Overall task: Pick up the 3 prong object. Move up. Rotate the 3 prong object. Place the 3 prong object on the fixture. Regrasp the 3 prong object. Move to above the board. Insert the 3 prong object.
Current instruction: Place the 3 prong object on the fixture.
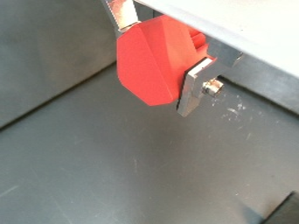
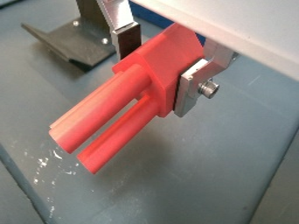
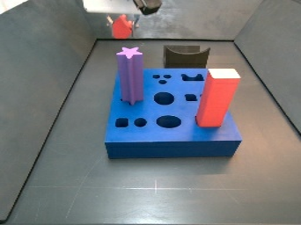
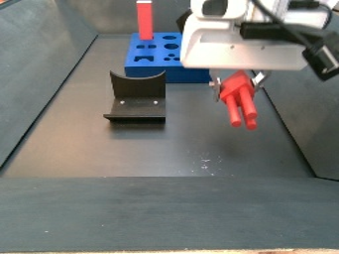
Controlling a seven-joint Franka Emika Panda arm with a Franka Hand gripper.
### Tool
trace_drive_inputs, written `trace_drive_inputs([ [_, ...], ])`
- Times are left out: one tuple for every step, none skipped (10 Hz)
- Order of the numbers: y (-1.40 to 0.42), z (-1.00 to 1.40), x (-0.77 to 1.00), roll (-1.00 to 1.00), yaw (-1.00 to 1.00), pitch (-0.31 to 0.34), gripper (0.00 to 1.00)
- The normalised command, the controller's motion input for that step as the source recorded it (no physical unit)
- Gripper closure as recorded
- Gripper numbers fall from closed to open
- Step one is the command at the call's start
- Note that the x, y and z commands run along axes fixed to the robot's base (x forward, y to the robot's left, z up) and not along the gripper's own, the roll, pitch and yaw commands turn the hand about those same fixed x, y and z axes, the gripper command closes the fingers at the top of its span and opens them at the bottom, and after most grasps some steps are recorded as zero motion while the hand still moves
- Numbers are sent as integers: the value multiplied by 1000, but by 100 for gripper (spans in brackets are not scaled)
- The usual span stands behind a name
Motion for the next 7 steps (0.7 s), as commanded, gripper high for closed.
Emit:
trace_drive_inputs([
  [6, 1000, -23, 36, -19, 34, 100],
  [7, 1000, -26, 45, -23, 36, 100],
  [9, 1000, -31, 59, -21, 37, 100],
  [9, 1000, -34, 68, -19, 41, 100],
  [8, 1000, -38, 78, -12, 47, 100],
  [9, 890, -32, 84, -4, 50, 100],
  [8, 744, -25, 89, 2, 56, 100],
])
